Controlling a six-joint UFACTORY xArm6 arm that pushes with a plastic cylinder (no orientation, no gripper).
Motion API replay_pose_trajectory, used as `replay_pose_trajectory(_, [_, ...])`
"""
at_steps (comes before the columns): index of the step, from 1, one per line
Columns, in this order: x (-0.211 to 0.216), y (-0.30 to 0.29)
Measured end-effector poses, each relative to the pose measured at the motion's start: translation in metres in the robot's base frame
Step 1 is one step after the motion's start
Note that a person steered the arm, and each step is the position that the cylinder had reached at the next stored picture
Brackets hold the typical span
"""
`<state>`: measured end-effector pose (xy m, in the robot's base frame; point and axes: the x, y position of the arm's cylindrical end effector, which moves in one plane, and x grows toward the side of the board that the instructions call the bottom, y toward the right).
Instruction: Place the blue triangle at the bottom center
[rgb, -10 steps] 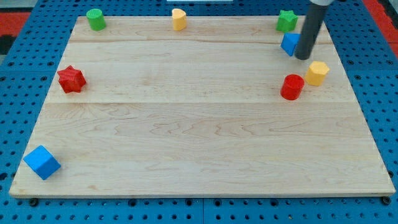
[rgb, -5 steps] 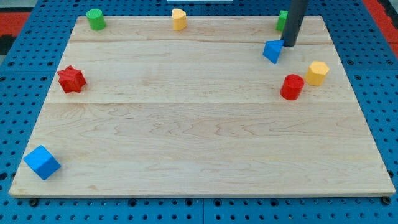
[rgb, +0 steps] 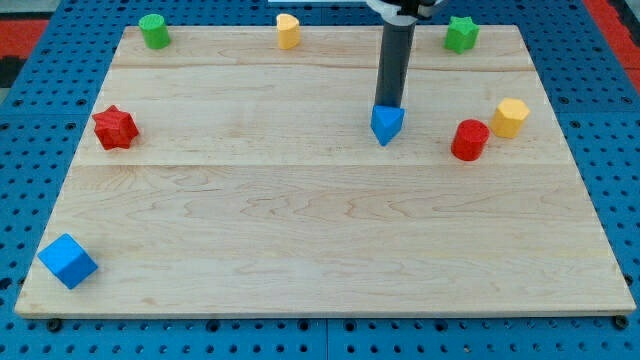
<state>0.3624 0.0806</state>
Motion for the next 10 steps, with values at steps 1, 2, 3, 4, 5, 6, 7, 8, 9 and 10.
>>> replay_pose_trajectory(1, [0.018, -0.003])
replay_pose_trajectory(2, [0.039, -0.003])
replay_pose_trajectory(3, [0.061, -0.002])
replay_pose_trajectory(4, [0.085, 0.004])
replay_pose_trajectory(5, [0.109, 0.014])
replay_pose_trajectory(6, [0.133, 0.016])
replay_pose_trajectory(7, [0.152, 0.015])
replay_pose_trajectory(8, [0.169, 0.008])
replay_pose_trajectory(9, [0.174, -0.007])
replay_pose_trajectory(10, [0.174, -0.012])
